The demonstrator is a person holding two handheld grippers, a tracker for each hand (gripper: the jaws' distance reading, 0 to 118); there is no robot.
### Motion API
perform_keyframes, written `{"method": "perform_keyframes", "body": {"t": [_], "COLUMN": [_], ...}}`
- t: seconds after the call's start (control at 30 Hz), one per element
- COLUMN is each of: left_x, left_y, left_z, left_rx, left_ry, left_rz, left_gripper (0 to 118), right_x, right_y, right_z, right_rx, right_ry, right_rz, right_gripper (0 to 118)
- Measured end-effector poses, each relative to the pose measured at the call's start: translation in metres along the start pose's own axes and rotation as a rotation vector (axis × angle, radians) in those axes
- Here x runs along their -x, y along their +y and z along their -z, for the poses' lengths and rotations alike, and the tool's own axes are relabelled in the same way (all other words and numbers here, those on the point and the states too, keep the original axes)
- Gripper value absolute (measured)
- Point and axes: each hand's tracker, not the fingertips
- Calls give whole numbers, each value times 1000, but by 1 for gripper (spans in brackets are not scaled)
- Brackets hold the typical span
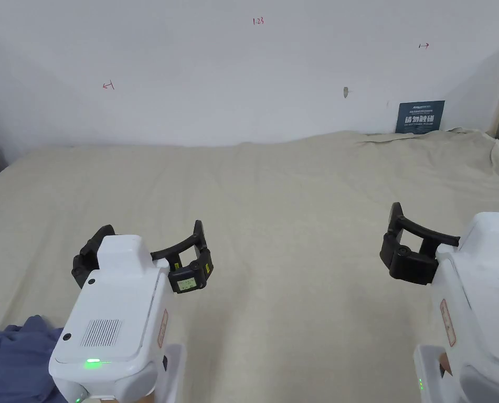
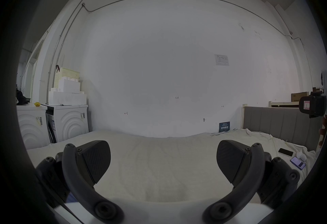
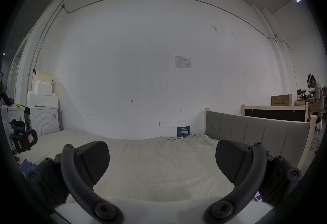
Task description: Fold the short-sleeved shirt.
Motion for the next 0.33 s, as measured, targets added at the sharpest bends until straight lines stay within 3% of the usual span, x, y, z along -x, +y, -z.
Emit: {"method": "perform_keyframes", "body": {"t": [0.33], "left_x": [-1], "left_y": [0], "left_z": [0], "left_rx": [1], "left_ry": [-4], "left_rz": [-1], "left_gripper": [118], "right_x": [0], "right_y": [0], "right_z": [0], "right_rx": [5], "right_ry": [5], "right_rz": [5], "right_gripper": [118]}}
